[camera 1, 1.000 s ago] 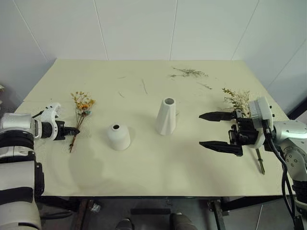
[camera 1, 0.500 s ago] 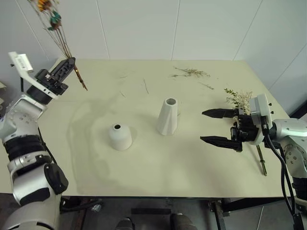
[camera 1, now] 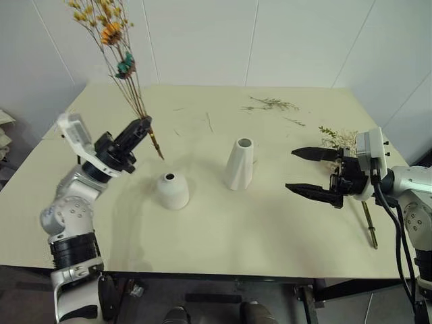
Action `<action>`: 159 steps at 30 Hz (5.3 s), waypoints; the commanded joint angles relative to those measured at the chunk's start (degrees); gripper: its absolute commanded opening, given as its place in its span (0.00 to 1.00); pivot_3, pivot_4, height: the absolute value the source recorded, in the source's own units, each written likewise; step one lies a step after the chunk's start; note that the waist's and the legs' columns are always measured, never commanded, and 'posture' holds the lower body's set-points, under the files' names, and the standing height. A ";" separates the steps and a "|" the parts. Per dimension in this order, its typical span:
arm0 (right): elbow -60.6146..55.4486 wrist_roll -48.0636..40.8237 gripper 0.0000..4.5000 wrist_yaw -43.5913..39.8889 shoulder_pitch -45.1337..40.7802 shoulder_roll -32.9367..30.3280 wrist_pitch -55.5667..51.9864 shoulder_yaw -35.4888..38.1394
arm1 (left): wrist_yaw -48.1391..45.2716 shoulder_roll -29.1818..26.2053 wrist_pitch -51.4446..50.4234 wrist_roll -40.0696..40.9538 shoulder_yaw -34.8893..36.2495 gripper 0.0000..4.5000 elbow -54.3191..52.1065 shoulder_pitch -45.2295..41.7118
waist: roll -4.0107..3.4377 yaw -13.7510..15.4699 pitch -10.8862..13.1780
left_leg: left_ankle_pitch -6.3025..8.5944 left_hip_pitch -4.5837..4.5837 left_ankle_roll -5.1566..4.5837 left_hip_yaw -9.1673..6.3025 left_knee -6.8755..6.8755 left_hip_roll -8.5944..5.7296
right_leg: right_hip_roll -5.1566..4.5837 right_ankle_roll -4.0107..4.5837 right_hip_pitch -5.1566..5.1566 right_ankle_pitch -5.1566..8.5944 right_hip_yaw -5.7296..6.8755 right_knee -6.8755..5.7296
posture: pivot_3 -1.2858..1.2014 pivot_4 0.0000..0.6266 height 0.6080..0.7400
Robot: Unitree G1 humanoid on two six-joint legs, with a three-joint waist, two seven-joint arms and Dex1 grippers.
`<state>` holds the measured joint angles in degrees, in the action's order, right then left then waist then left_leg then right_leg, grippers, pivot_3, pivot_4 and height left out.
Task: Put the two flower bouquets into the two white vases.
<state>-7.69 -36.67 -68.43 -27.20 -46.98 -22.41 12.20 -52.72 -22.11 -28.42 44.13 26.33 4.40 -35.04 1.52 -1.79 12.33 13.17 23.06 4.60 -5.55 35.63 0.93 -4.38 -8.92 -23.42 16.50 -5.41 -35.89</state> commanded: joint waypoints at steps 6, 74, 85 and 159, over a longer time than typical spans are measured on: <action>-3.27 -1.57 1.00 2.55 1.08 -0.01 0.56 3.00 | -2.58 0.30 8.94 -1.61 -3.14 0.00 0.84 1.95 | 0.00 0.13 0.00 | 0.00 0.01 -0.01 0.00 0.01 0.00 | 0.00 0.01 0.01 -0.01 0.00 0.03 | 0.52 0.24 1.00; 1.42 -0.93 1.00 17.13 -0.23 -9.83 -21.12 4.28 | -23.80 -26.88 7.37 -4.14 -9.72 0.89 1.86 10.58 | -0.04 0.05 0.02 | 0.01 0.05 -0.03 0.03 -0.43 0.01 | -0.02 0.33 -0.08 0.15 0.00 0.38 | 0.52 0.24 1.00; 26.53 13.64 1.00 16.75 -17.77 -23.62 -44.28 -17.31 | -34.46 -34.90 0.14 -2.95 -12.76 0.89 0.77 3.05 | -0.17 -1.07 0.10 | 0.08 0.09 -0.13 0.26 -0.61 0.04 | -0.06 1.26 -0.29 0.67 -0.05 0.46 | 0.52 0.24 1.00; 28.20 5.41 0.00 19.51 -33.70 31.99 4.78 -5.41 | -18.68 -24.95 0.52 0.94 -1.76 0.90 -1.15 4.80 | -0.23 -3.01 0.13 | 0.07 0.05 -0.21 0.07 -0.55 0.05 | 0.03 0.11 -0.35 0.20 -0.08 -0.08 | 0.52 0.24 1.00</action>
<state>21.08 -31.42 -48.09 -59.75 -15.04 -19.63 6.47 -71.76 -46.87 -28.79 43.55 22.44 5.13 -30.52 1.29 -4.80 12.47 13.24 23.12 4.40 -5.48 35.08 0.98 -4.35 -8.80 -23.77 16.70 -5.49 -35.98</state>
